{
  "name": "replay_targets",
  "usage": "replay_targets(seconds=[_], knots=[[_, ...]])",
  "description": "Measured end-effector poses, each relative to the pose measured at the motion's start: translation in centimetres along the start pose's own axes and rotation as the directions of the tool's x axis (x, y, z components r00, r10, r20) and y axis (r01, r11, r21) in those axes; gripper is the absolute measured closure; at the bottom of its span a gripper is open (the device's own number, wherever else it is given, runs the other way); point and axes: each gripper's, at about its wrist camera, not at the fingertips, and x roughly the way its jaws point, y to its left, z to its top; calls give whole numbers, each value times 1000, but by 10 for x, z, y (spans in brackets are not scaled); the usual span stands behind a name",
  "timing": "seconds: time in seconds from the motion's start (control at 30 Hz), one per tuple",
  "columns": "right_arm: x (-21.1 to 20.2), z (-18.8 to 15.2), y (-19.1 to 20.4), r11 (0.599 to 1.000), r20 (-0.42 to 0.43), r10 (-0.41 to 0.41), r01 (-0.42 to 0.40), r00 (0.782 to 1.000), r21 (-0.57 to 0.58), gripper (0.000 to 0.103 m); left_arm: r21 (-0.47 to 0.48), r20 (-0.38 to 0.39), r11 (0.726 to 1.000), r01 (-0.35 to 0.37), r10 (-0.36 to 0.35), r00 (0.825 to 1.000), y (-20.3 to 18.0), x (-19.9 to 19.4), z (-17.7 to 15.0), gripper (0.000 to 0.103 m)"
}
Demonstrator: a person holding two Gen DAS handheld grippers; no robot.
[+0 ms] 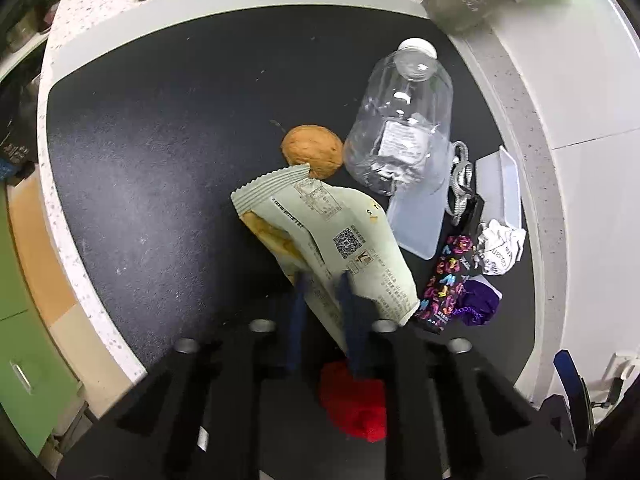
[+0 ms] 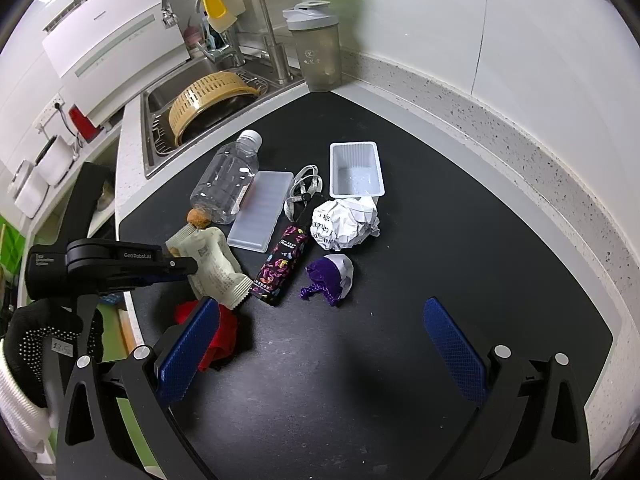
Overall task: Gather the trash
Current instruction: 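Lower the left tool onto the snack wrapper and close on it, then lift the wrapper with the left tool while the right tool grasps the white paper ball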
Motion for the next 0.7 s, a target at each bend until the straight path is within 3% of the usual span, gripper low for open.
replay_targets(seconds=[0.2, 0.4, 0.57, 0.7], knots=[[0, 1, 0, 1000, 1, -3, 3, 1000, 3, 5, 15, 41, 999, 44, -44, 998, 3, -12, 4, 103], [1, 1, 1, 1000, 3, -8, 8, 1000, 5, 5, 87, 80, 995, 54, -61, 995, 2, -39, 1, 103], [3, 4, 2, 1000, 10, -22, 22, 1000, 3, 5, 182, 129, 983, 29, -53, 990, -6, -65, 3, 103], [8, 9, 4, 999, 10, -42, 42, 999, -6, 5, 288, 159, 957, -19, -28, 987, -19, -82, 8, 103]])
